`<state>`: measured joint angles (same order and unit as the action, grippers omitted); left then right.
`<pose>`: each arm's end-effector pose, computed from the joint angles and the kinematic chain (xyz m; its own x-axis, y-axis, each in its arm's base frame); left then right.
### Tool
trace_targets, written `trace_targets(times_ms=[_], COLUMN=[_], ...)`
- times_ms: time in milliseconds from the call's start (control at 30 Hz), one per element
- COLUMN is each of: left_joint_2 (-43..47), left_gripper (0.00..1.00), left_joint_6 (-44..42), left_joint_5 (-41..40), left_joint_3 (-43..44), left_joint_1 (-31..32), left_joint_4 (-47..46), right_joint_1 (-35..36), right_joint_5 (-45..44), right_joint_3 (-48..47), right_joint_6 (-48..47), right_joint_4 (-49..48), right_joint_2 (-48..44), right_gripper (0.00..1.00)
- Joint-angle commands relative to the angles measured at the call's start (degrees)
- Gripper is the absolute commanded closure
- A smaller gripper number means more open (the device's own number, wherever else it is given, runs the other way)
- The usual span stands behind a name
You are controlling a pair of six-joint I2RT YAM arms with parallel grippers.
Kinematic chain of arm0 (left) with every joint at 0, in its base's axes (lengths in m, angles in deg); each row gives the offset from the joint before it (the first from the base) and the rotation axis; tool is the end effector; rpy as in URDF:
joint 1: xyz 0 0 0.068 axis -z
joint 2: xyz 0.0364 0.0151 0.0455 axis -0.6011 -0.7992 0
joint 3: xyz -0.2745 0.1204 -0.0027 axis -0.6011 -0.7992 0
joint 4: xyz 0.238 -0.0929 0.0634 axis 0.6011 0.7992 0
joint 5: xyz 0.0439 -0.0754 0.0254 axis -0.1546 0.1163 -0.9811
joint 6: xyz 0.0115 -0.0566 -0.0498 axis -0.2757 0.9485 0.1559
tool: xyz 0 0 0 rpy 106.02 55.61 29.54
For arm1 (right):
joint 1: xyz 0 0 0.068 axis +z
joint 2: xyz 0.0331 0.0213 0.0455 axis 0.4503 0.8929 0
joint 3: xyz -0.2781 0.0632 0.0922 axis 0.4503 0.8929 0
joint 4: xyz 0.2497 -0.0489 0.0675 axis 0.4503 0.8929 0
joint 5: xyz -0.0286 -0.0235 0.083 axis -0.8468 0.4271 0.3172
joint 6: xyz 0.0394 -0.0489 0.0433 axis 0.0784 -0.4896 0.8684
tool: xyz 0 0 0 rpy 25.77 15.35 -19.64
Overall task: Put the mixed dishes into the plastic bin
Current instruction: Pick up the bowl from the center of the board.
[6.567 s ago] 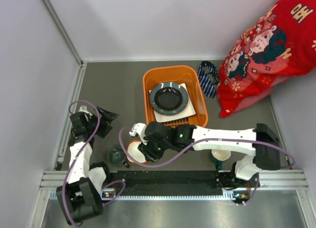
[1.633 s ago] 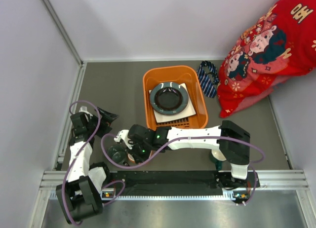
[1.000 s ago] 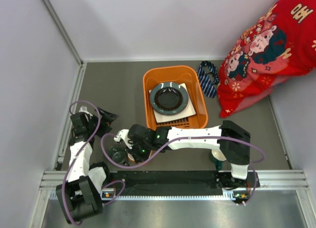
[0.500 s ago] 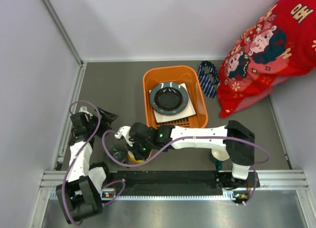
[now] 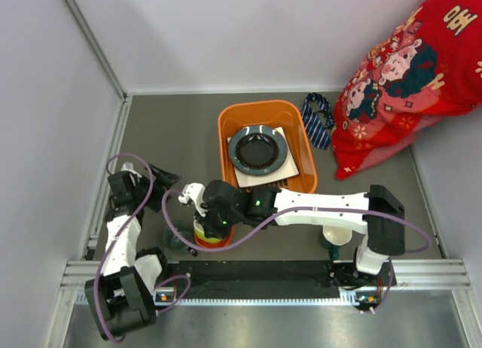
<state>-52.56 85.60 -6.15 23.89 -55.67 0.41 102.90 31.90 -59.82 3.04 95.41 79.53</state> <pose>0.1865 0.0290 0.1972 -0.4894 -0.8180 -0.3022 -0.3770 0.5109 -0.7725 0.0900 0.4038 0.2882 -0.3428 -0.6334 -0.6938 -0.9388 0.2570 0.2293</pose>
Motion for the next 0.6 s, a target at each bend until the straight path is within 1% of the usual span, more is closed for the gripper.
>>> trace_targets(times_ms=[0, 333, 567], left_joint_2=[0.2, 0.2, 0.3], left_gripper=[0.01, 0.01, 0.01], left_joint_6=[-0.5, -0.5, -0.1], left_joint_5=[0.2, 0.3, 1.8], left_joint_3=[-0.3, -0.4, -0.1], left_joint_1=[-0.3, -0.4, -0.4], left_joint_4=[-2.8, -2.9, -3.3], right_joint_1=[0.9, 0.9, 0.9], right_joint_5=[0.7, 7.2, 8.2], right_joint_3=[-2.9, -3.4, -5.0], right_joint_6=[0.4, 1.1, 1.1], right_joint_4=[-3.0, -5.8, -5.0], right_joint_2=[-4.3, -10.1, -10.6], right_gripper=[1.00, 1.00, 1.00])
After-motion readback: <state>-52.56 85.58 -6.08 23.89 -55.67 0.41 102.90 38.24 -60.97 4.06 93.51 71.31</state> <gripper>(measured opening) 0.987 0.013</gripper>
